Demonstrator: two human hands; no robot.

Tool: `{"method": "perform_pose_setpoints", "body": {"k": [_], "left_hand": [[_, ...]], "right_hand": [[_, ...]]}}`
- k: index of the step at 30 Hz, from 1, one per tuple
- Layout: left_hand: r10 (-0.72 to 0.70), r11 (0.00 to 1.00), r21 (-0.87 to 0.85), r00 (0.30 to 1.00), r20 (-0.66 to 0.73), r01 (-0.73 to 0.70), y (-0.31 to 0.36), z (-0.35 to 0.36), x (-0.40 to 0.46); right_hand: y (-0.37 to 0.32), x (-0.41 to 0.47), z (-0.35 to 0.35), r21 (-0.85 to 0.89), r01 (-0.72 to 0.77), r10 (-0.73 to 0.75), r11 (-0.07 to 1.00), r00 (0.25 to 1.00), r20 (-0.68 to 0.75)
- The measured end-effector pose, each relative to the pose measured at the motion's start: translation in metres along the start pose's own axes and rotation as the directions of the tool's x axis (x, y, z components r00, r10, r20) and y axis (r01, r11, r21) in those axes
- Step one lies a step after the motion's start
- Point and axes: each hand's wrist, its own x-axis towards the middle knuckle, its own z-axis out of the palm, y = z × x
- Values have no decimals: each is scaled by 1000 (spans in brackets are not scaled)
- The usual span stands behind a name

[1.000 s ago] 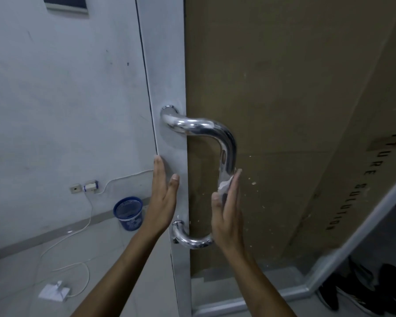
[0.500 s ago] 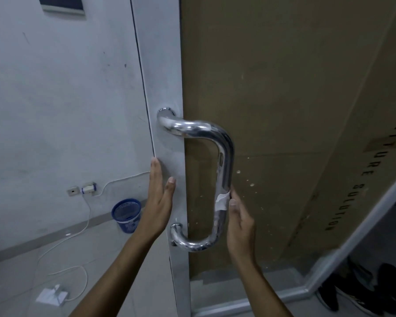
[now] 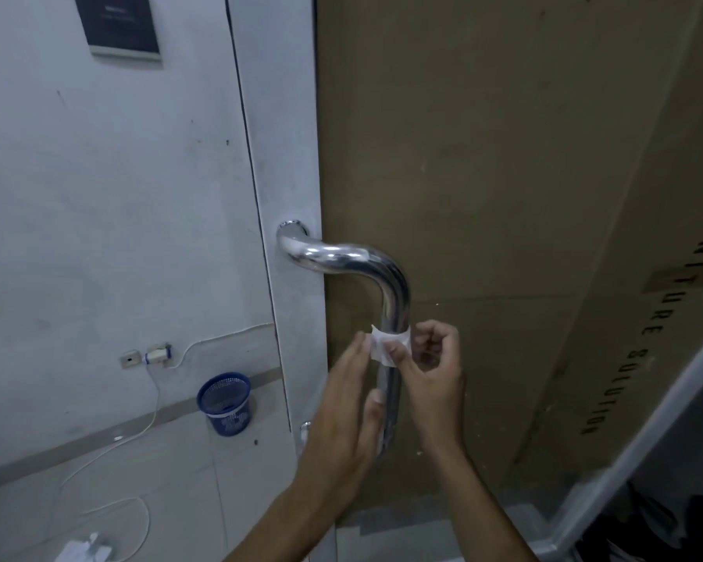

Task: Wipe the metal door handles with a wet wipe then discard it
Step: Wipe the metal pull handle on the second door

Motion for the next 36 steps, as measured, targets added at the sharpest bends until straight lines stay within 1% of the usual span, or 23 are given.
{"method": "perform_pose_setpoints", "body": {"k": [2,3,5,7,8,11,15,16,19,21,25,27,29,33,36], "left_hand": [[-11,1000,-22,997,82,13,4,16,-8],[-32,999,-20,995,98,34,4,24,-12],[-106,994,-23,991,85,108,5,37,-17],[-192,965,-167,979,64,200,7,42,-13],[-192,954,-223,980,49,199,6,44,-10],[-175,949,-263,984,19,174,5,48,2],[-290,894,-348,956,29,282,19,42,29],[-299,895,-338,954,26,290,21,38,36],[-254,921,-293,966,45,256,22,29,49],[-280,910,-294,956,85,292,18,28,53],[-334,867,-312,918,215,389,-5,34,44],[-353,860,-299,904,240,415,-17,39,31],[-347,878,-268,913,213,396,-22,42,21],[-312,898,-279,940,138,339,-18,49,19],[-212,951,-220,976,43,217,2,50,34]], "right_hand": [[2,-2,-3,-28,15,-14,999,1000,10],[4,-4,-5,-50,25,-24,998,999,27],[7,-8,-10,-79,36,-31,996,997,67],[7,-9,-15,-99,43,-33,994,994,102],[7,-9,-18,-113,58,-45,992,993,112],[6,-5,-24,-106,71,-58,992,991,121],[4,0,-29,-85,65,-56,994,992,109],[3,1,-30,-80,65,-57,995,993,99],[2,5,-33,-39,58,-55,998,996,70],[3,6,-35,-18,46,-45,999,997,60],[10,3,-40,-17,-2,2,1000,999,46],[14,0,-42,-11,-31,32,999,998,48],[19,-4,-43,-9,-59,59,998,997,47],[22,-2,-43,23,-110,109,994,993,42],[20,1,-42,63,-129,128,990,991,26]]}}
